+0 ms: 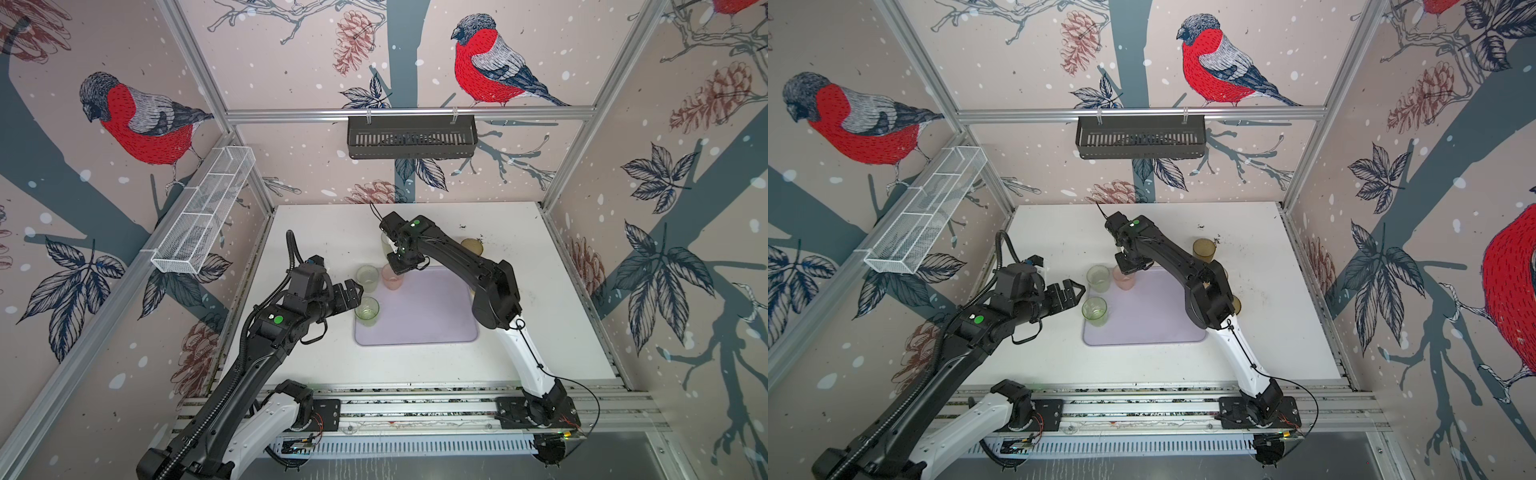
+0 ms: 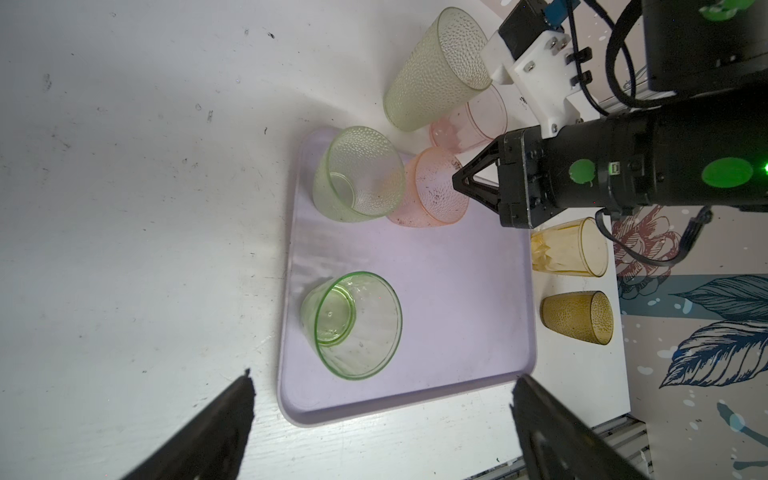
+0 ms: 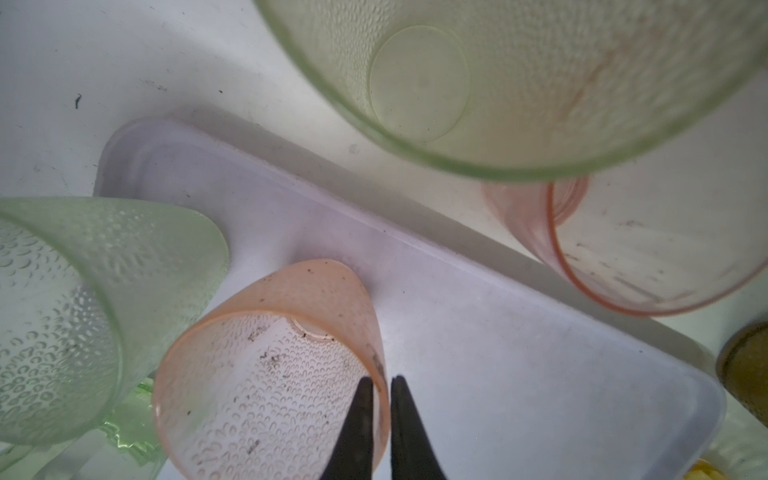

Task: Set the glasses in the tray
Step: 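Open the right gripper to release the peach cup on the tray, then raise the right gripper away while the left gripper reaches toward the tall pale green cup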

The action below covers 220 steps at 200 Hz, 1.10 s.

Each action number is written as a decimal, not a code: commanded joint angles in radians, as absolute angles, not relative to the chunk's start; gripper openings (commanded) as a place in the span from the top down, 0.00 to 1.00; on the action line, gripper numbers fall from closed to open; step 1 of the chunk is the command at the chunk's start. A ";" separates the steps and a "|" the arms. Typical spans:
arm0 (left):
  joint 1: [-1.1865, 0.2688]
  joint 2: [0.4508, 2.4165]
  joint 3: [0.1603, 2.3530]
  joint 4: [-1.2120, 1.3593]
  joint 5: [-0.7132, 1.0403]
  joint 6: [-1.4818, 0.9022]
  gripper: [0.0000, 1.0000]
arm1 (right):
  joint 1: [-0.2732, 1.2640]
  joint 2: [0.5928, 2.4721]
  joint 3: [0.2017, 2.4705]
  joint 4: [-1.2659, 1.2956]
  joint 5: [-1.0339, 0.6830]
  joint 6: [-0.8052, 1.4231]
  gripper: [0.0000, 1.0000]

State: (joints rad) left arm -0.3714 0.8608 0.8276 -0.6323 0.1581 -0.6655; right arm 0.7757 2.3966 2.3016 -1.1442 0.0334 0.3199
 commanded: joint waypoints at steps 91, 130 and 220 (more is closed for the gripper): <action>-0.370 0.878 0.836 -0.589 0.178 -0.666 0.03 | 0.777 2.375 2.311 -1.146 0.039 0.348 0.74; -0.370 0.881 0.855 -0.595 0.186 -0.648 0.03 | 0.779 2.365 2.370 -1.178 0.051 0.372 0.65; -0.370 0.941 0.937 -0.661 0.217 -0.522 0.03 | 0.786 2.227 2.364 -1.224 0.111 0.465 0.47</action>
